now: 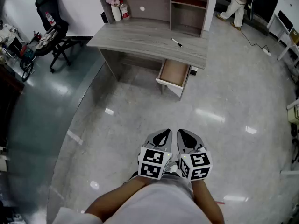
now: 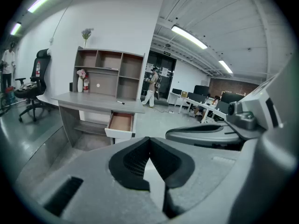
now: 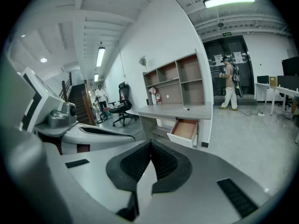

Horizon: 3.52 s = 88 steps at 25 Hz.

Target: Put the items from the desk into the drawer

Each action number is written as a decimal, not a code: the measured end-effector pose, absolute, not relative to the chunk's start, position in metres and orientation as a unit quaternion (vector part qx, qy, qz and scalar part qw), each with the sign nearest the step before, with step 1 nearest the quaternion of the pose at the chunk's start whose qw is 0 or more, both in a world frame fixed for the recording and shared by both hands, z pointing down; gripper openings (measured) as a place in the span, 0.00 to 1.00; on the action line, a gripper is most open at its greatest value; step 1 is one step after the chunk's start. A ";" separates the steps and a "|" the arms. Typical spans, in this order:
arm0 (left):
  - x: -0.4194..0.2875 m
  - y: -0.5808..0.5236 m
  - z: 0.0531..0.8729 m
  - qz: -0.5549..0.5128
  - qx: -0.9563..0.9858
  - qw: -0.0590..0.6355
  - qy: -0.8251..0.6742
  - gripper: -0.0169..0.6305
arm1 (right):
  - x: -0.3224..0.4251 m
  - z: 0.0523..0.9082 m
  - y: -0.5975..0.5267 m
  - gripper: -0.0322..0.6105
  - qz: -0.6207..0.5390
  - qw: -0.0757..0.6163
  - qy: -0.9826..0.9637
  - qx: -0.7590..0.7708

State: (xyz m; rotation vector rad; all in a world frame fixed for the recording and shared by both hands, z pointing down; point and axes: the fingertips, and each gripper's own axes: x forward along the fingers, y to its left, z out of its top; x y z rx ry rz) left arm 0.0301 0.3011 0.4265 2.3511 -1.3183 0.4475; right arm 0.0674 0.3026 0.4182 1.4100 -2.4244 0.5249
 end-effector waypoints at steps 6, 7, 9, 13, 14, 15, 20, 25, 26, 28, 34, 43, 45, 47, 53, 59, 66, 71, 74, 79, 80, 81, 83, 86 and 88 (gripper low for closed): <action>0.018 0.297 0.427 0.160 0.848 0.210 -0.459 0.03 | 0.053 0.418 0.298 0.05 0.188 0.143 -0.837 0.495; 0.016 0.295 0.427 0.157 0.849 0.211 -0.458 0.03 | 0.051 0.419 0.297 0.05 0.189 0.144 -0.835 0.497; 0.011 0.293 0.427 0.154 0.851 0.214 -0.454 0.03 | 0.045 0.420 0.295 0.05 0.188 0.148 -0.831 0.502; -0.007 0.288 0.430 0.153 0.854 0.219 -0.446 0.03 | 0.028 0.420 0.290 0.05 0.187 0.151 -0.827 0.508; -0.012 0.286 0.430 0.152 0.855 0.220 -0.445 0.03 | 0.023 0.420 0.288 0.05 0.186 0.152 -0.826 0.510; -0.017 0.284 0.430 0.150 0.856 0.220 -0.444 0.03 | 0.019 0.420 0.287 0.05 0.185 0.153 -0.825 0.512; -0.037 0.274 0.430 0.141 0.858 0.225 -0.439 0.03 | 0.001 0.421 0.282 0.05 0.181 0.161 -0.818 0.521; -0.055 0.263 0.431 0.131 0.856 0.226 -0.445 0.03 | -0.010 0.417 0.269 0.05 0.172 0.162 -0.818 0.524; -0.057 0.260 0.431 0.130 0.856 0.227 -0.447 0.03 | -0.012 0.417 0.266 0.05 0.172 0.163 -0.819 0.523; -0.061 0.256 0.431 0.127 0.854 0.228 -0.450 0.03 | -0.015 0.419 0.263 0.05 0.172 0.165 -0.820 0.520; -0.064 0.243 0.438 0.132 0.848 0.232 -0.457 0.03 | -0.017 0.426 0.249 0.05 0.181 0.163 -0.823 0.514; -0.041 0.190 0.449 0.143 0.838 0.233 -0.472 0.03 | 0.007 0.438 0.196 0.05 0.184 0.160 -0.832 0.499; -0.031 0.175 0.449 0.148 0.838 0.231 -0.472 0.03 | 0.015 0.437 0.178 0.05 0.186 0.160 -0.833 0.495; -0.022 0.159 0.451 0.154 0.838 0.230 -0.471 0.03 | 0.023 0.438 0.159 0.05 0.190 0.158 -0.835 0.492; 0.003 0.119 0.459 0.172 0.830 0.244 -0.471 0.03 | 0.042 0.444 0.116 0.05 0.209 0.162 -0.838 0.478; 0.019 0.084 0.462 0.184 0.820 0.249 -0.482 0.03 | 0.060 0.450 0.080 0.05 0.225 0.160 -0.842 0.464; 0.043 0.044 0.456 0.194 0.811 0.244 -0.494 0.03 | 0.081 0.446 0.040 0.05 0.230 0.156 -0.852 0.445; 0.059 0.026 0.453 0.198 0.808 0.238 -0.502 0.03 | 0.097 0.442 0.019 0.05 0.228 0.148 -0.857 0.437; 0.059 0.020 0.450 0.199 0.802 0.238 -0.510 0.03 | 0.100 0.442 0.014 0.05 0.232 0.146 -0.859 0.433; 0.058 0.007 0.446 0.192 0.796 0.237 -0.522 0.03 | 0.103 0.441 0.003 0.05 0.231 0.145 -0.862 0.427; 0.059 0.004 0.445 0.191 0.796 0.237 -0.523 0.03 | 0.104 0.440 0.001 0.05 0.230 0.145 -0.863 0.426; 0.060 0.002 0.445 0.190 0.796 0.237 -0.523 0.03 | 0.105 0.440 -0.002 0.05 0.229 0.145 -0.863 0.426; 0.063 -0.003 0.445 0.189 0.798 0.237 -0.521 0.03 | 0.105 0.441 -0.007 0.05 0.228 0.146 -0.864 0.425; 0.065 -0.013 0.446 0.187 0.801 0.237 -0.517 0.03 | 0.105 0.443 -0.017 0.05 0.229 0.148 -0.862 0.427; 0.064 -0.021 0.448 0.185 0.801 0.239 -0.516 0.03 | 0.104 0.444 -0.024 0.05 0.228 0.150 -0.862 0.428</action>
